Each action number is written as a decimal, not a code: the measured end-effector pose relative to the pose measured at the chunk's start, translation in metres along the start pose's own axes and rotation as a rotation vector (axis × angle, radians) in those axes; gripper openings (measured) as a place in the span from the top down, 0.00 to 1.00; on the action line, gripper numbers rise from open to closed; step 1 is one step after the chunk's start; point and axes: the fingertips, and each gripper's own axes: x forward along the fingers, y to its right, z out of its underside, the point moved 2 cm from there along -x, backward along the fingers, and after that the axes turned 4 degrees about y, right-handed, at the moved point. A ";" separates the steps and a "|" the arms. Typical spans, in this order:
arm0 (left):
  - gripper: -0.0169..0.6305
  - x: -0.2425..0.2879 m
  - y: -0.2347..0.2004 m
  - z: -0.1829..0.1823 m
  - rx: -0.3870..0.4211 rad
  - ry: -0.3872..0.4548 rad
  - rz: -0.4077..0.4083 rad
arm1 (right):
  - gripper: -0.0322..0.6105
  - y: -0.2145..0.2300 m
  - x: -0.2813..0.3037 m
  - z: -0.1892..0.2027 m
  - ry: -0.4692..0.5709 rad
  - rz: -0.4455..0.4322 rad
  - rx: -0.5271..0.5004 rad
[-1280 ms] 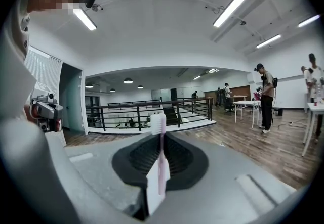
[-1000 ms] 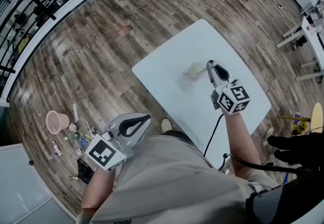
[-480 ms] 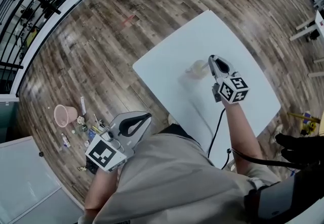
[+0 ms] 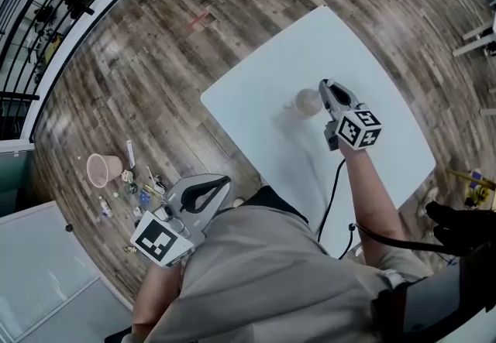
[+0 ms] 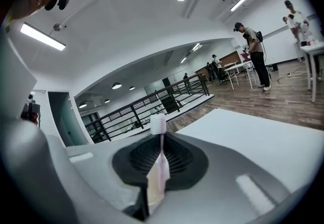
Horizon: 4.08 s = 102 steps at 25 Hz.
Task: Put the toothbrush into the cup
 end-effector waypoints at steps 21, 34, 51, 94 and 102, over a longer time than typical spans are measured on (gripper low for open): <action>0.97 0.014 -0.001 0.003 -0.028 -0.016 -0.014 | 0.92 0.017 0.013 0.023 0.006 -0.071 0.135; 0.97 0.014 -0.001 0.002 -0.048 -0.030 -0.010 | 0.92 0.018 0.013 0.022 0.027 -0.099 0.136; 0.97 0.010 -0.001 0.001 -0.042 -0.007 -0.020 | 0.89 0.018 0.015 0.024 0.018 -0.127 0.135; 0.97 -0.038 0.015 0.001 0.022 0.080 0.005 | 0.64 0.008 -0.015 0.028 -0.027 0.035 0.052; 0.97 -0.070 0.019 0.008 0.036 0.094 0.056 | 0.64 -0.015 -0.048 0.025 0.003 0.125 0.013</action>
